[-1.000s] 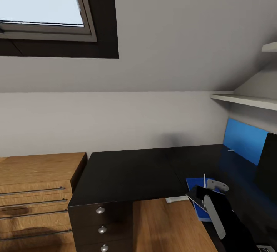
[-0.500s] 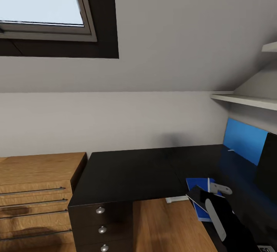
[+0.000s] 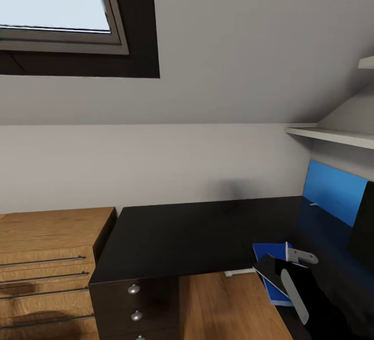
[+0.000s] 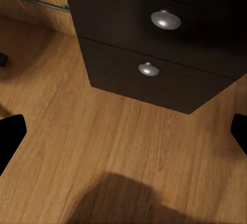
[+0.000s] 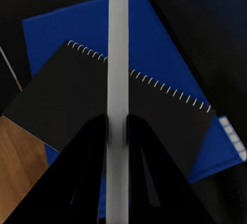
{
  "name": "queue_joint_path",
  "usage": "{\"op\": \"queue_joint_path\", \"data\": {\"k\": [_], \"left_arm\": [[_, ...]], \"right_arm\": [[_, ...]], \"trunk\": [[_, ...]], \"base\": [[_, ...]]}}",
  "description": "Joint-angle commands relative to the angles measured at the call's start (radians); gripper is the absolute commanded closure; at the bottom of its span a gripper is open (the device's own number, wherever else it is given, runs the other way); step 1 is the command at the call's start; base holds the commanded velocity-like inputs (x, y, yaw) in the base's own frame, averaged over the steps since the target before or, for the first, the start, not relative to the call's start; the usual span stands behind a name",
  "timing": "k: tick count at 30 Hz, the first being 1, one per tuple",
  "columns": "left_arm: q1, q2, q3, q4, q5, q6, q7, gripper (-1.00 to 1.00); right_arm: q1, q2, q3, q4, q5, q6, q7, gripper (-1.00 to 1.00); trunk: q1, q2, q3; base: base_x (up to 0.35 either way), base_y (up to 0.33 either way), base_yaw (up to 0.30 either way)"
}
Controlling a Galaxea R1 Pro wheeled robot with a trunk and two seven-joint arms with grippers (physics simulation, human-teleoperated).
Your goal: In the bedroom, organize the workspace by keeping the computer under the desk, ensuring the monitor is on the desk, placing the keyboard on the desk next to the monitor, placing the mouse on the desk next to the keyboard, moving the folder from the swivel chair onto the desk next to the mouse, stacking the notebook on top of the folder with the pen on top of the notebook, and positioning the swivel chair next to the desk.
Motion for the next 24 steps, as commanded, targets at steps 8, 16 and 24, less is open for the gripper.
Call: {"op": "queue_joint_path", "data": {"k": [8,16,24], "left_arm": [[0.000,0.001,-0.003,-0.003,0.004,0.003,0.007,-1.00],[0.000,0.001,-0.003,-0.003,0.004,0.003,0.008,-1.00],[0.000,-0.001,-0.003,-0.003,0.004,0.003,0.012,-1.00]], "right_arm": [[-0.002,-0.001,0.001,0.004,-0.011,0.002,-0.006,1.00],[-0.016,-0.001,0.001,0.027,-0.012,0.001,-0.006,1.00],[-0.062,-0.025,0.001,0.126,-0.014,-0.039,0.002,1.00]], "trunk": [[0.000,-0.001,-0.001],[0.000,-0.001,-0.001],[0.000,-0.001,-0.001]], "base": [[0.022,0.000,0.000],[0.002,0.000,0.000],[0.000,0.000,0.000]]}}
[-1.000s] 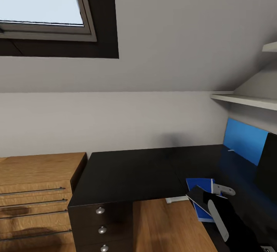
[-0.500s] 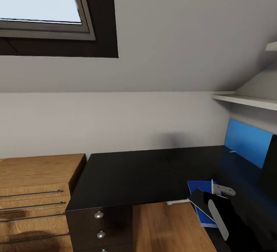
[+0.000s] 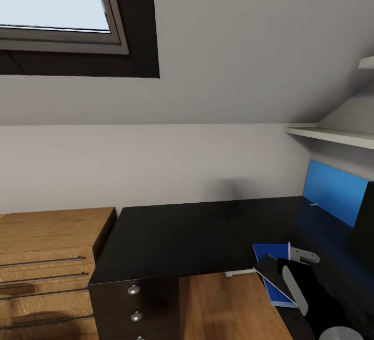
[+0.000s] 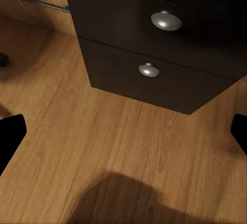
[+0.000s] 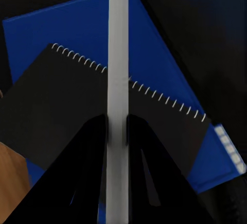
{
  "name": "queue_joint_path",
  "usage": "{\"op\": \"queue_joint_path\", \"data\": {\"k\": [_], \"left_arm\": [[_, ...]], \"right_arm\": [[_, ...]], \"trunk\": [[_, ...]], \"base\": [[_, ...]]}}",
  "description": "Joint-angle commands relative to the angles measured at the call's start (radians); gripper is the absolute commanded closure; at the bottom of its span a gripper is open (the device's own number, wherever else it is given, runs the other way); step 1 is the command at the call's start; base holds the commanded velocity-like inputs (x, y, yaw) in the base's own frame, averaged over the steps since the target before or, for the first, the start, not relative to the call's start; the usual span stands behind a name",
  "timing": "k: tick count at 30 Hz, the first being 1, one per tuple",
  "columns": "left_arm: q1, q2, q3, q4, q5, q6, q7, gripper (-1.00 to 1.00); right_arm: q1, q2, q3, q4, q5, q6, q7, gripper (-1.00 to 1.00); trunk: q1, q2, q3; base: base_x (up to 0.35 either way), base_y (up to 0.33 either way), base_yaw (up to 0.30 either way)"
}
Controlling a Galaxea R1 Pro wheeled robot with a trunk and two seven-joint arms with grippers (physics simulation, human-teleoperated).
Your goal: In the bedroom, organize the workspace by keeping the computer under the desk, ensuring the monitor is on the desk, placing the keyboard on the desk next to the monitor, placing the mouse on the desk next to the keyboard, moving the folder from the swivel chair onto the desk next to the mouse, stacking the notebook on top of the folder with the pen on top of the notebook, and positioning the swivel chair next to the desk.
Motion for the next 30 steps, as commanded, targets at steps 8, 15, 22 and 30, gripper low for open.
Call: {"op": "queue_joint_path", "data": {"k": [8,15,22,30], "left_arm": [[0.000,0.001,-0.003,-0.003,0.004,0.003,0.006,-1.00],[0.000,0.001,-0.003,-0.003,0.004,0.003,0.007,-1.00],[0.000,0.000,-0.003,-0.008,0.004,0.002,0.010,-1.00],[0.000,0.000,-0.003,-0.009,0.005,0.001,0.010,-1.00]], "right_arm": [[-0.009,-0.007,0.001,0.017,-0.011,-0.028,-0.005,1.00],[-0.024,-0.012,0.002,0.071,-0.014,-0.076,0.009,1.00],[-0.076,-0.033,0.002,0.191,-0.013,-0.124,0.103,1.00],[-0.131,-0.047,0.002,0.321,-0.012,-0.202,0.122,1.00]], "trunk": [[0.000,-0.001,-0.001],[0.000,-0.001,-0.001],[0.000,-0.001,-0.001],[0.000,-0.001,-0.001]], "base": [[0.000,0.000,0.000],[0.000,0.000,0.000],[0.000,0.000,0.000],[0.000,0.000,0.000]]}}
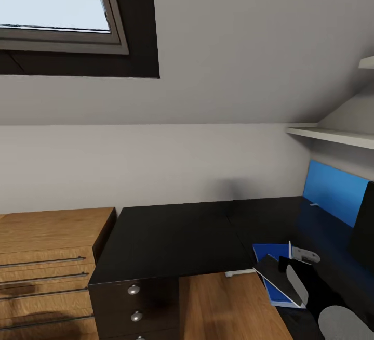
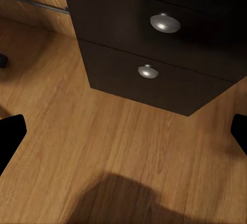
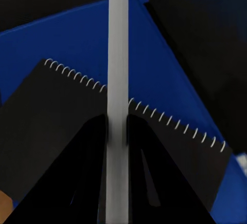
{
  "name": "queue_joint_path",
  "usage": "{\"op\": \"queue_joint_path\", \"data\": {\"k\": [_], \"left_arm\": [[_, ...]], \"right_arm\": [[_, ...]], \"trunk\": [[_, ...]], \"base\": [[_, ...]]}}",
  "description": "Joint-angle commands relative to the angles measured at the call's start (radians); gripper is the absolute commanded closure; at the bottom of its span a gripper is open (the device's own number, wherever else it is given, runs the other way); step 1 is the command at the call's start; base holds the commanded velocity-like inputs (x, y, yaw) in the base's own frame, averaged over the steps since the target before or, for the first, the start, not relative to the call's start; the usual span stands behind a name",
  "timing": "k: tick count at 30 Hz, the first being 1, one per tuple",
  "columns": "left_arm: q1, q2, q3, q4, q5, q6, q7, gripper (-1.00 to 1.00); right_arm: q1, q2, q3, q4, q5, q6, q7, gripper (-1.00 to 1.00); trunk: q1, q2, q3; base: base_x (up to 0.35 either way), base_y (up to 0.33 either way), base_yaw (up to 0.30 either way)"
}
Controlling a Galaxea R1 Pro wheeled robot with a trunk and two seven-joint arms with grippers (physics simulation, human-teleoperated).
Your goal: In the bedroom, organize the workspace by keeping the computer under the desk, ensuring the monitor is on the desk, placing the keyboard on the desk next to the monitor, placing the mouse on the desk next to the keyboard, moving the folder from the swivel chair onto the desk next to the mouse, stacking the notebook on top of the folder with the pen on top of the notebook, and positioning the swivel chair next to the desk.
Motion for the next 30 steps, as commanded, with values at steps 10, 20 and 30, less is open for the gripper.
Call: {"op": "queue_joint_path", "data": {"k": [10,20,30], "left_arm": [[-0.001,0.001,-0.003,-0.003,0.005,0.004,0.007,-1.00],[0.000,0.001,-0.005,-0.003,0.005,0.004,0.006,-1.00],[0.000,0.000,-0.005,-0.003,0.005,0.004,0.006,-1.00]], "right_arm": [[-0.026,-0.001,0.001,0.063,-0.010,-0.030,0.001,1.00],[-0.069,-0.016,0.001,0.163,-0.012,-0.057,0.054,1.00],[-0.093,-0.020,0.001,0.227,-0.016,-0.084,0.097,1.00]], "trunk": [[0.000,-0.001,-0.001],[0.000,-0.001,-0.001],[0.000,-0.001,-0.001]], "base": [[0.000,0.000,0.000],[0.000,0.000,0.000],[0.000,0.000,0.000]]}}
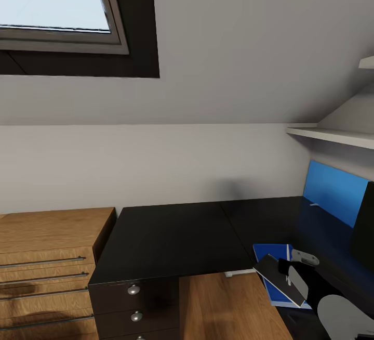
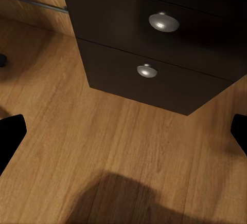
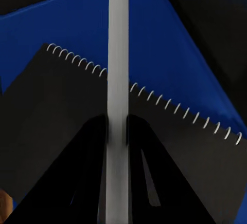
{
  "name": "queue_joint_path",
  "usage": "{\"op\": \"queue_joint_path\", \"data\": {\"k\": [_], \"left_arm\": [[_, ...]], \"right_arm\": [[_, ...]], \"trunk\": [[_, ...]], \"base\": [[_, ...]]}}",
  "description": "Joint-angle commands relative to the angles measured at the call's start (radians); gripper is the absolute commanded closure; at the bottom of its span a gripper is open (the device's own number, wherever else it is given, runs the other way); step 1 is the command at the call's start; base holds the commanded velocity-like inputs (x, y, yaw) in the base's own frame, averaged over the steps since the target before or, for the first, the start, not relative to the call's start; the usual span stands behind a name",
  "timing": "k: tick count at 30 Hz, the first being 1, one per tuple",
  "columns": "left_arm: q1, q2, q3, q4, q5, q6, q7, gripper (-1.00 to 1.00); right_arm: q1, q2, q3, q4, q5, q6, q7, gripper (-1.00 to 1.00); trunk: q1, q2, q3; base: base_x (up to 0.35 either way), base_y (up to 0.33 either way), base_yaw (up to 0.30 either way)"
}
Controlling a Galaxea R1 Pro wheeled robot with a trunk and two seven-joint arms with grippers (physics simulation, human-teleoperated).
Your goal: In the bedroom, organize the workspace by keeping the computer under the desk, ensuring the monitor is on the desk, placing the keyboard on the desk next to the monitor, placing the mouse on the desk next to the keyboard, moving the folder from the swivel chair onto the desk next to the mouse, stacking the notebook on top of the folder with the pen on top of the notebook, and positioning the swivel chair next to the desk.
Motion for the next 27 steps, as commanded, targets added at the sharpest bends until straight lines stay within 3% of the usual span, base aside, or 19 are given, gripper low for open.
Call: {"op": "queue_joint_path", "data": {"k": [1,16,27], "left_arm": [[0.000,0.001,-0.003,-0.003,0.004,0.003,0.007,-1.00],[0.000,0.002,-0.003,-0.002,0.009,0.003,0.006,-1.00],[0.000,0.002,-0.003,-0.001,0.010,0.004,0.006,-1.00]], "right_arm": [[0.000,0.000,-0.001,-0.001,-0.009,0.003,-0.004,1.00],[-0.001,0.000,-0.001,0.003,-0.012,-0.003,-0.002,1.00],[-0.001,0.000,-0.001,0.002,-0.012,-0.005,-0.002,1.00]], "trunk": [[0.000,-0.001,-0.001],[0.000,-0.001,-0.001],[0.042,-0.078,-0.036]], "base": [[0.000,0.000,0.000],[0.000,0.000,0.000],[0.000,0.000,0.000]]}}
